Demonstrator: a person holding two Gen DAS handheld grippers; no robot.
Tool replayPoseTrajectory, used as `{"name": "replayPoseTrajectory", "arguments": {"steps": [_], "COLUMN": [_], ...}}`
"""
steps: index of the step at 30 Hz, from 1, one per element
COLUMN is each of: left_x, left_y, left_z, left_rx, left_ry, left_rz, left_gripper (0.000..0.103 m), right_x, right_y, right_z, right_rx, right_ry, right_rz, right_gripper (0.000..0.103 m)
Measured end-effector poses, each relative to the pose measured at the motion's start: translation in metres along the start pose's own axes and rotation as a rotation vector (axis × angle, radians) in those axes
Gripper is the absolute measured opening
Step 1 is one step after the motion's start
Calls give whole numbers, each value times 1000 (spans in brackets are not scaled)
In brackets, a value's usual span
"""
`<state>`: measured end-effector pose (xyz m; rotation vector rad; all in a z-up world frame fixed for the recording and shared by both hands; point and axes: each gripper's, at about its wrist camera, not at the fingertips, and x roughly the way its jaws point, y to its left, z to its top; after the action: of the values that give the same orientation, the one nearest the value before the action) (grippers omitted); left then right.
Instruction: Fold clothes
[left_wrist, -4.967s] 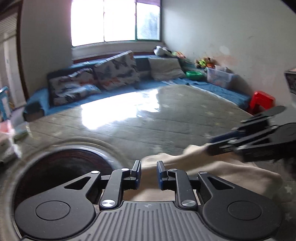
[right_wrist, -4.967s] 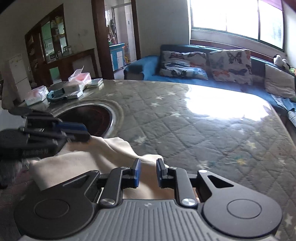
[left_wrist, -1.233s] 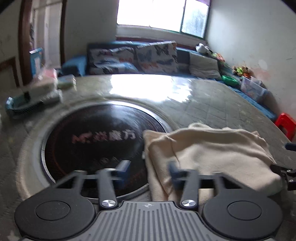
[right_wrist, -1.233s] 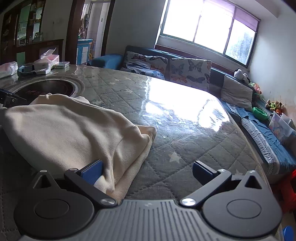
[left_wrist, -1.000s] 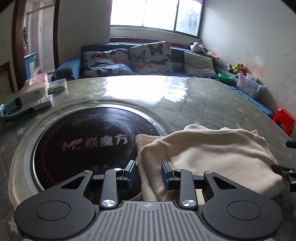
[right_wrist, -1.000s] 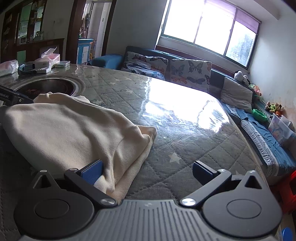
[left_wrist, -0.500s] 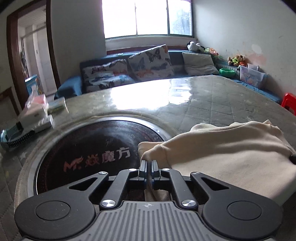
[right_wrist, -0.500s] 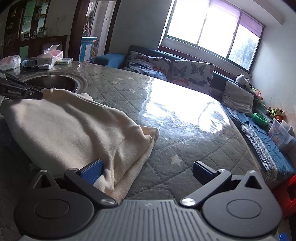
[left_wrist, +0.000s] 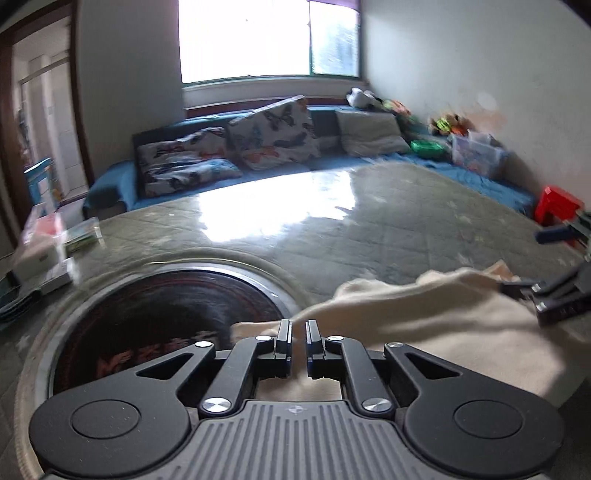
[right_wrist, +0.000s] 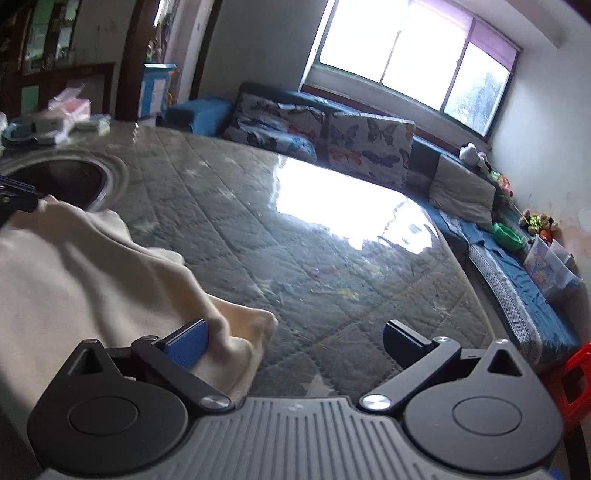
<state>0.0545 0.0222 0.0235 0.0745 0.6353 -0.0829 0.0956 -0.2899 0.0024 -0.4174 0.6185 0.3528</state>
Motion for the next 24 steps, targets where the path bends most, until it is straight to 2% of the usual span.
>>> {"name": "replayPoseTrajectory", "arguments": {"steps": [4,6,8,9,10,11,14,16,19,24], "left_x": [21,17,10,6,0,-5,-18,-26,-39,-58], "left_y": [-1,1,4,4,5,5,12,18,32,60], "left_z": [-6,-5,-5,-6,-8,-9,-16,-21,-27,-32], "left_rx": [-1,-22,-40,-45,-43,-42,-72,-99,-137,-232], "left_ry": [54,54,51,48,40,33,37,39,32,39], "left_rz": [7,-5,-2,9,25,33,46,63,98,150], "left_gripper": [9,13,29,45,52,53,59,70,81,81], "right_x": [4,3,-7,-12,-18,-24,-44,-55,-69,-84], "right_y": [-3,-3,0,2,5,8,24,38,61,116], "right_z": [6,9,11,12,12,13,14,15,17,23], "right_rx": [15,20,11,6,2,-2,-19,-41,-80,-197], "right_ry": [11,10,-8,-18,-27,-37,-64,-75,-86,-101], "right_rz": [-6,-7,1,9,24,39,117,181,276,424], "right_gripper": [100,95,94,94,93,92,90,90,88,78]}}
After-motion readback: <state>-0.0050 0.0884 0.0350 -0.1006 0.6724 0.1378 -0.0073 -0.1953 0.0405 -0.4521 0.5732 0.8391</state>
